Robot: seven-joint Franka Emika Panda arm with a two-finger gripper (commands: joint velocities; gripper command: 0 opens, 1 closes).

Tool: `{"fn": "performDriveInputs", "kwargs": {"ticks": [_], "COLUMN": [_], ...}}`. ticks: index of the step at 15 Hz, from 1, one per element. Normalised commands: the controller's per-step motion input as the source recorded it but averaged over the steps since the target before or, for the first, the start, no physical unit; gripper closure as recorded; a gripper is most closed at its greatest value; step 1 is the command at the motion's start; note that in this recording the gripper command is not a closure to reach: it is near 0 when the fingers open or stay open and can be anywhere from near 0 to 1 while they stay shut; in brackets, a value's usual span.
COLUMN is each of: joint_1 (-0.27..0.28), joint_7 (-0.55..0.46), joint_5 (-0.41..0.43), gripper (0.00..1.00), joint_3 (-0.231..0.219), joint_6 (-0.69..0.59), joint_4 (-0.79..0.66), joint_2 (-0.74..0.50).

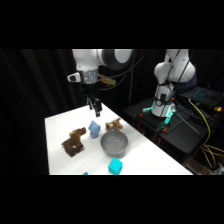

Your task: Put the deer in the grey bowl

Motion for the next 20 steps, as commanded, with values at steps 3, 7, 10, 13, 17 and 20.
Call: {"fn": "performDriveInputs", "kwargs": {"ticks": [3,7,10,13,17,20], "joint_1": [-0.116,-0.079,-0.088,-0.111,-0.125,-0.105], "joint_7": [-0.22,-0.14,-0.10,-0.08,-0.09,-0.09], "joint_5": [0.009,0.026,0.082,0.114,0.109,0.088], "gripper": [0.00,0.00,0.00,0.00,0.00,0.00], "joint_3": [-0.027,0.020,0.059,0.086,0.086,0.090], "joint_6": [0.13,0.07,0.07,0.07,0.09,0.12], "joint_4": [0.79,0.75,0.71,0.63,0.44,0.19], "joint_2": [0.65,0.62,0.63,0.55,0.39,0.23]}}
